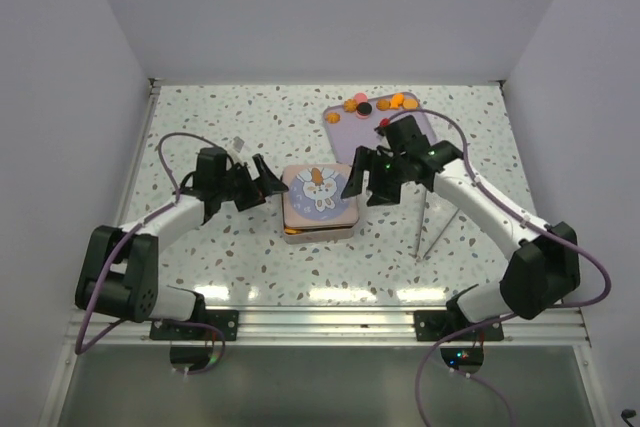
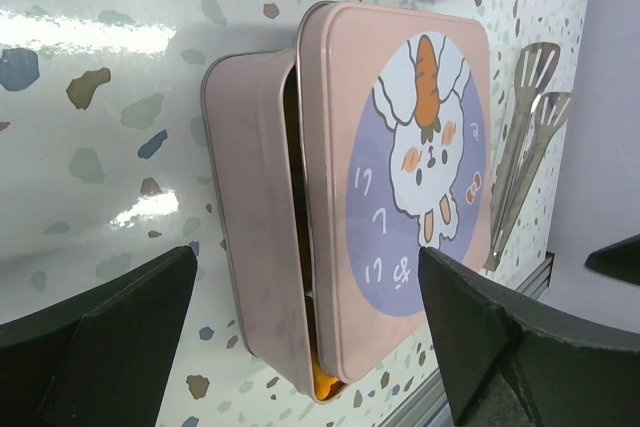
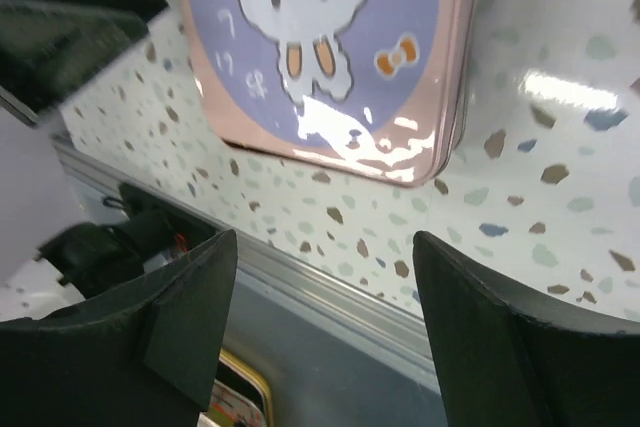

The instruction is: Pack the cookies

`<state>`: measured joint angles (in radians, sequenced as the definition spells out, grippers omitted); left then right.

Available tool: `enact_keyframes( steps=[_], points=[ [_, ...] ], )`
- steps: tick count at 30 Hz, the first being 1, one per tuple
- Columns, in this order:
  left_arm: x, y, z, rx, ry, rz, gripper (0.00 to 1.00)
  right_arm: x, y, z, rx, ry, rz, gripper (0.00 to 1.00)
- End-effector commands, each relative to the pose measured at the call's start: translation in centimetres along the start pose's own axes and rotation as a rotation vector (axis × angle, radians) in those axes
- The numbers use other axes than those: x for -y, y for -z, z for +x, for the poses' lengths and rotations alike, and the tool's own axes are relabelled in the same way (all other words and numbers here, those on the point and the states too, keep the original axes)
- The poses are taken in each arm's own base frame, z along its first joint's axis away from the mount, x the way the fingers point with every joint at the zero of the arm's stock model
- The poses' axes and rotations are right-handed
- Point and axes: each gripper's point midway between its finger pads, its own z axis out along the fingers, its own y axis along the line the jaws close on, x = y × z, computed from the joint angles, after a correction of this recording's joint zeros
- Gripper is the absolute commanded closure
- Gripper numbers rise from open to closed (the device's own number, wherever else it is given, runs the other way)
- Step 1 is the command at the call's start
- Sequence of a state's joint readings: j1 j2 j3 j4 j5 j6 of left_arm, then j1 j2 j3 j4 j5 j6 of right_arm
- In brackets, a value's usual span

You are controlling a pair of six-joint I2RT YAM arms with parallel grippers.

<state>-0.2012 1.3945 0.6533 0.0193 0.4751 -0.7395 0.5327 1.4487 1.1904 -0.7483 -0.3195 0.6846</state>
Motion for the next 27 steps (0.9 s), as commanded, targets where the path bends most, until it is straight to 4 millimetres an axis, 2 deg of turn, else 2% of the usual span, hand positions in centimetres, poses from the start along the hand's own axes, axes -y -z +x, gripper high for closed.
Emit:
enact_keyframes(
  steps=[1, 2, 3, 5, 6, 7, 8, 9, 10, 11, 16, 21, 27],
  points=[
    [1.8, 0.9, -2.2, 0.056, -0.051, 0.03, 0.02, 0.7, 2.0, -4.5, 0.123, -0.04, 0.004, 0.26],
    [2.1, 1.0, -2.4, 0.064, -0.062, 0.036, 0.02, 1.4, 2.1, -6.0, 0.147, -0.074, 0.005, 0.27],
    [2.3, 1.1, -2.7, 0.071, -0.066, 0.04, 0.02, 1.7, 1.3, -7.1, 0.139, -0.098, 0.01, 0.28],
    [2.4, 1.5, -2.5, 0.058, -0.064, 0.029, 0.02, 2.0, 0.5, -8.8, 0.145, -0.118, 0.022, 0.29],
    [2.3, 1.6, -2.4, 0.055, -0.064, 0.021, 0.02, 1.3, 0.8, -10.3, 0.176, -0.113, 0.017, 0.29],
    [2.6, 1.8, -2.6, 0.059, -0.07, 0.025, 0.02, 1.7, -0.6, -10.8, 0.157, -0.126, 0.034, 0.29],
    [2.7, 2.0, -2.6, 0.064, -0.075, 0.027, 0.02, 1.0, -0.4, -12.1, 0.181, -0.122, 0.024, 0.29],
    [2.7, 2.1, -2.6, 0.061, -0.077, 0.023, 0.02, 0.9, -0.8, -12.6, 0.185, -0.134, 0.03, 0.29],
    [2.9, 2.4, -2.6, 0.066, -0.08, 0.025, 0.02, 1.6, -2.0, -13.2, 0.179, -0.15, 0.058, 0.29],
    [3.0, 2.5, -2.6, 0.067, -0.085, 0.025, 0.02, 1.2, -2.0, -14.2, 0.197, -0.151, 0.054, 0.29],
    [3.2, 3.4, -2.1, 0.067, -0.086, 0.032, 0.02, 2.3, -4.7, -16.0, 0.202, -0.206, 0.106, 0.29],
    [3.6, 4.5, -1.5, 0.069, -0.082, 0.039, 0.01, 3.3, -7.7, -16.4, 0.172, -0.259, 0.12, 0.3],
    [3.6, 5.5, -0.8, 0.065, -0.098, 0.037, 0.01, 3.8, -9.7, -16.8, 0.167, -0.277, 0.131, 0.31]
  ],
)
